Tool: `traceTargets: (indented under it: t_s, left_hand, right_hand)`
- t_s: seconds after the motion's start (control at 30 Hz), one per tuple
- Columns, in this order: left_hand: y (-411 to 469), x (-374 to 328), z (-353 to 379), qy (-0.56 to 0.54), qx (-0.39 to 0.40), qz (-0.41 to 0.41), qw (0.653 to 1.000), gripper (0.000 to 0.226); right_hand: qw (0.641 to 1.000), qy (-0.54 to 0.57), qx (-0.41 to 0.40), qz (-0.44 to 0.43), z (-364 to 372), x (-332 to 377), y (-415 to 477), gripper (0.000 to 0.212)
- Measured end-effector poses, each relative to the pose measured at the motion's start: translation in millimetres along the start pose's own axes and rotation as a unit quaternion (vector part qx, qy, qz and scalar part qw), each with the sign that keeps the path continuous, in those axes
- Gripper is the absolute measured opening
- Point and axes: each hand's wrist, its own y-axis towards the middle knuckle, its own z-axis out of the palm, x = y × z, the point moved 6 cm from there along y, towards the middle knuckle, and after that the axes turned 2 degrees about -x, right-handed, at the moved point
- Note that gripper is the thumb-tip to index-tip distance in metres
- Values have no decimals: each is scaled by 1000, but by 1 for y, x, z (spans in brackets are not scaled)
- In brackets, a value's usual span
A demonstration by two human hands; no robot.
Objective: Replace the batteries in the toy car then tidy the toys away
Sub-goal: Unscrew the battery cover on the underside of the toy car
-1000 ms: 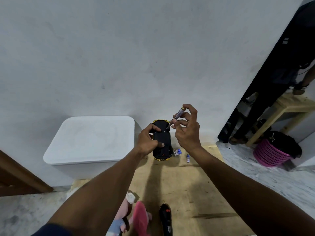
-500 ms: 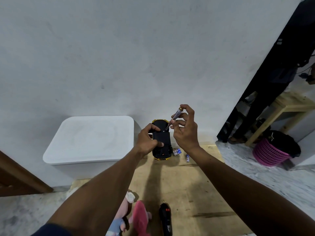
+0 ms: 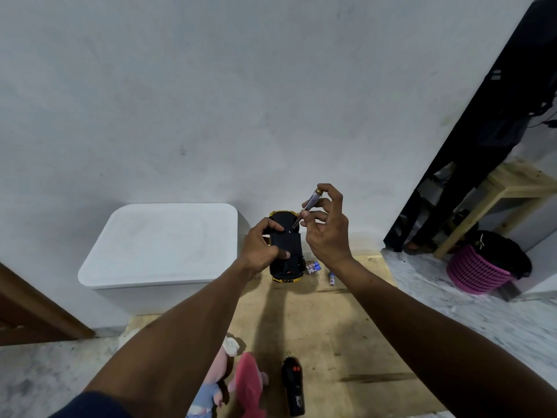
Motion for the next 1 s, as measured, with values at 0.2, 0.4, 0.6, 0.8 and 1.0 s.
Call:
traceTargets:
  t_s: [0.2,0.4,0.6,0.8,1.0]
  left_hand:
    - [0,0,-3,0,-1,-2,1000,52]
    - [-1,-2,-3,-3,0,-3,1000,52]
    - [-1,-3,-4,3,-1,1,1000,53]
    - [-2,-2,-7,9,-8,-1,1000,51]
    - [-1,-5,-11,13,-12,2,1000,49]
  right_hand:
    - [1000,0,14,-9,3,2,-2,54]
    - [1000,3,13,-11,2,2,-2,54]
    - [1000,-9,19,-19,4,2,-1,54]
    - [1000,-14,9,-24,2,-2,-4,53]
    - [1000,8,-28,-11,2,-4,-8,54]
